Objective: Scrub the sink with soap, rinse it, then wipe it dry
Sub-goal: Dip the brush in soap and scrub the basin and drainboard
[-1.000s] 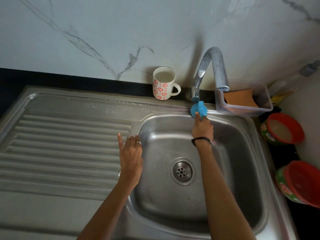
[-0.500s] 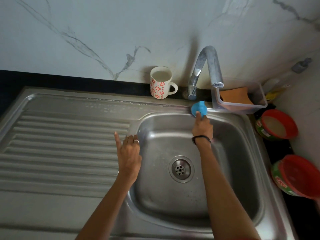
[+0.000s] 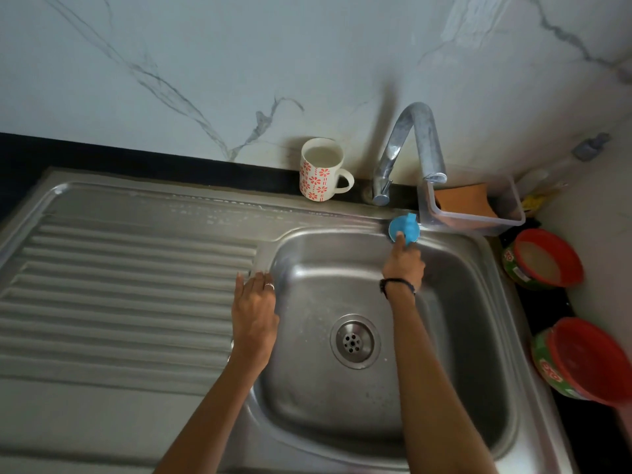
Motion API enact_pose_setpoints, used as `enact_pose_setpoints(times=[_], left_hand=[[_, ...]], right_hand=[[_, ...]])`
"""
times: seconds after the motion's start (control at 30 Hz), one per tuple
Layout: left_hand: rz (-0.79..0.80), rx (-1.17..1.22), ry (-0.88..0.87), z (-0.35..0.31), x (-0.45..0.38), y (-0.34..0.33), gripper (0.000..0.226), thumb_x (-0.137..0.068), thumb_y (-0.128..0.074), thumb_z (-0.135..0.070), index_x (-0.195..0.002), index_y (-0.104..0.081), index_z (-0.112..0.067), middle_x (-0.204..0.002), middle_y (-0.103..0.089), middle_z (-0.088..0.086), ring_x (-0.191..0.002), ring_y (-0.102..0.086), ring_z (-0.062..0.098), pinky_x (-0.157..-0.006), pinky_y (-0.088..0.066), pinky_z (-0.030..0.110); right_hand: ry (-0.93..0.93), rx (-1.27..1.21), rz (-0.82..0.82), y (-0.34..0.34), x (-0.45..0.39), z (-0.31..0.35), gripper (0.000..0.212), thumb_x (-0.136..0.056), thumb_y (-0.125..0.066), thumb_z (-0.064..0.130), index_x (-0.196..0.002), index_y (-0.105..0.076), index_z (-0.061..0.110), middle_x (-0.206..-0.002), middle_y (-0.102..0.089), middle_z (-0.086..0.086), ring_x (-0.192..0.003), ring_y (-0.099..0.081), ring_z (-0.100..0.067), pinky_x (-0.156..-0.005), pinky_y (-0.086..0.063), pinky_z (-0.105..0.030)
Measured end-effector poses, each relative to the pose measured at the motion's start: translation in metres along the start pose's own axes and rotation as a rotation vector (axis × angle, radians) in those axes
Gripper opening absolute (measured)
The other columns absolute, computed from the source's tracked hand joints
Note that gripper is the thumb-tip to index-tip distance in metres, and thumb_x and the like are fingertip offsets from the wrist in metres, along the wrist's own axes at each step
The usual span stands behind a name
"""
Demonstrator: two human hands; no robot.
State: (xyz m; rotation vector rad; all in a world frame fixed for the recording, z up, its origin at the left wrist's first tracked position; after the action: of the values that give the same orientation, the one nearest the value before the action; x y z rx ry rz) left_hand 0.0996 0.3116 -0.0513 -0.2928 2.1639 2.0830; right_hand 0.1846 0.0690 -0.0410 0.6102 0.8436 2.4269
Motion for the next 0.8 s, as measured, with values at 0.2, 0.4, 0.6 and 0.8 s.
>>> enact_pose_setpoints(times=[0.2,0.4,0.6,0.8], left_hand=[[0.002,0.055,0.015,0.002,0.001,-0.004,0.061,-0.034,-0.073,0.019,-0.094,-0.069,0.007,-0.092,-0.070,0.021,-0.087,-0.069,0.031,-0.090,-0.048,0.047],[0.025,0.131,0.045,0.003,0.001,-0.008,0.062,-0.035,-0.068,0.022,-0.096,-0.068,0.008,-0.094,-0.069,0.022,-0.089,-0.068,0.033,-0.084,-0.053,0.041],[0.041,0.144,0.037,0.002,0.002,-0.006,0.064,-0.032,-0.066,0.025,-0.094,-0.067,0.012,-0.091,-0.068,0.026,-0.085,-0.068,0.036,-0.078,-0.055,0.042],[0.077,0.095,0.006,0.001,-0.001,-0.004,0.065,-0.030,-0.069,0.023,-0.094,-0.067,0.012,-0.089,-0.069,0.025,-0.081,-0.068,0.035,-0.074,-0.057,0.041]], right_hand=[[0.351,0.280,0.242,-0.035,0.024,0.025,0.052,-0.099,-0.030,0.047,-0.123,-0.050,0.006,-0.112,-0.061,-0.023,-0.102,-0.058,-0.036,-0.080,-0.046,-0.039],[0.106,0.074,0.052,0.001,0.000,0.005,0.055,-0.098,-0.030,0.049,-0.120,-0.052,0.004,-0.108,-0.062,-0.022,-0.095,-0.059,-0.033,-0.073,-0.041,-0.035],[0.319,0.208,0.194,-0.019,0.011,0.018,0.055,-0.097,-0.030,0.050,-0.115,-0.055,0.004,-0.092,-0.062,-0.018,-0.087,-0.060,-0.031,-0.066,-0.038,-0.031],[0.180,0.137,0.155,-0.008,0.008,-0.006,0.056,-0.096,-0.032,0.052,-0.108,-0.055,0.003,-0.083,-0.053,-0.009,-0.080,-0.056,-0.027,-0.064,-0.042,-0.032]])
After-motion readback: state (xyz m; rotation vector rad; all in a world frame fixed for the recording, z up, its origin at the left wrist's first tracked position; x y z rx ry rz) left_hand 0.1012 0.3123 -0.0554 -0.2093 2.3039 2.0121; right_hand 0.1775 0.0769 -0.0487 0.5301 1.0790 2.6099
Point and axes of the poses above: each hand's wrist, its own x-axis away from the middle knuckle, its own y-axis out of the back of the hand, z = x × y, the point moved 5 cm from there along -x, towards the middle knuckle
